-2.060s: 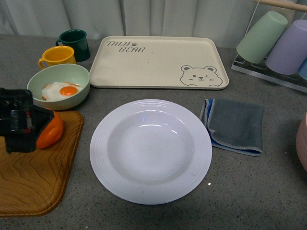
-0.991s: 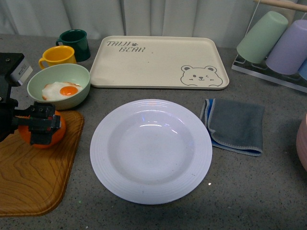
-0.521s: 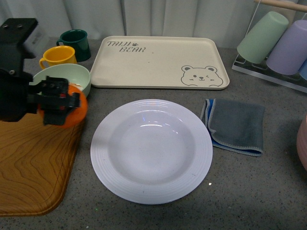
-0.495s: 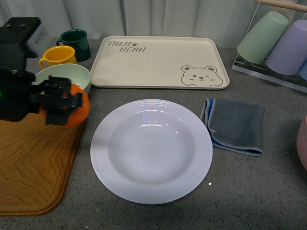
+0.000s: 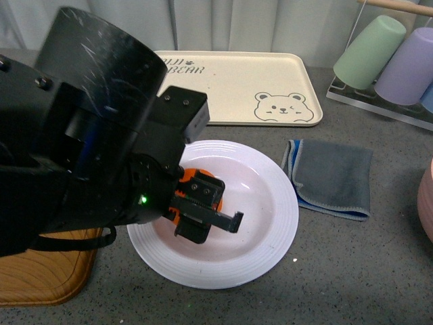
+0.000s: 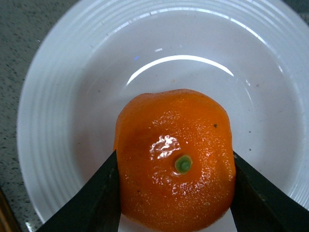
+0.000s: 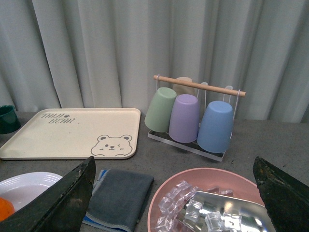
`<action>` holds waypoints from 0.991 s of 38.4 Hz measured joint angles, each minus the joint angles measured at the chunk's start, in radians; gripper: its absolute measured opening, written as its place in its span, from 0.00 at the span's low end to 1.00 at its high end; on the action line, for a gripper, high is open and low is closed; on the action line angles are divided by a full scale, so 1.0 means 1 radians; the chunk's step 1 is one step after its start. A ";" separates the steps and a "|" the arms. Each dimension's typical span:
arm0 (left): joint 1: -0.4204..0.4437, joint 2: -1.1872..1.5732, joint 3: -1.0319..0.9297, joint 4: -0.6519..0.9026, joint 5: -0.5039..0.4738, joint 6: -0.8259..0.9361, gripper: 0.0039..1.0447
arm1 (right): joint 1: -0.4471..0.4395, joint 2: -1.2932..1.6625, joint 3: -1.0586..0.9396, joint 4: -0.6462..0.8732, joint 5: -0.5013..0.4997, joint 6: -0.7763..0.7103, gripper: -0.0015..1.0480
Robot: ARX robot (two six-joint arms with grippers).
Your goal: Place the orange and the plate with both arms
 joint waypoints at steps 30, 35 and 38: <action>0.018 -0.053 -0.018 0.045 -0.044 -0.013 0.94 | 0.000 0.000 0.000 0.000 0.000 0.000 0.91; 0.021 0.004 -0.117 0.346 -0.233 0.002 0.77 | 0.000 0.000 0.000 0.000 0.000 0.000 0.91; 0.050 0.010 -0.225 0.541 -0.323 0.016 0.62 | 0.000 0.000 0.000 0.000 0.000 0.000 0.91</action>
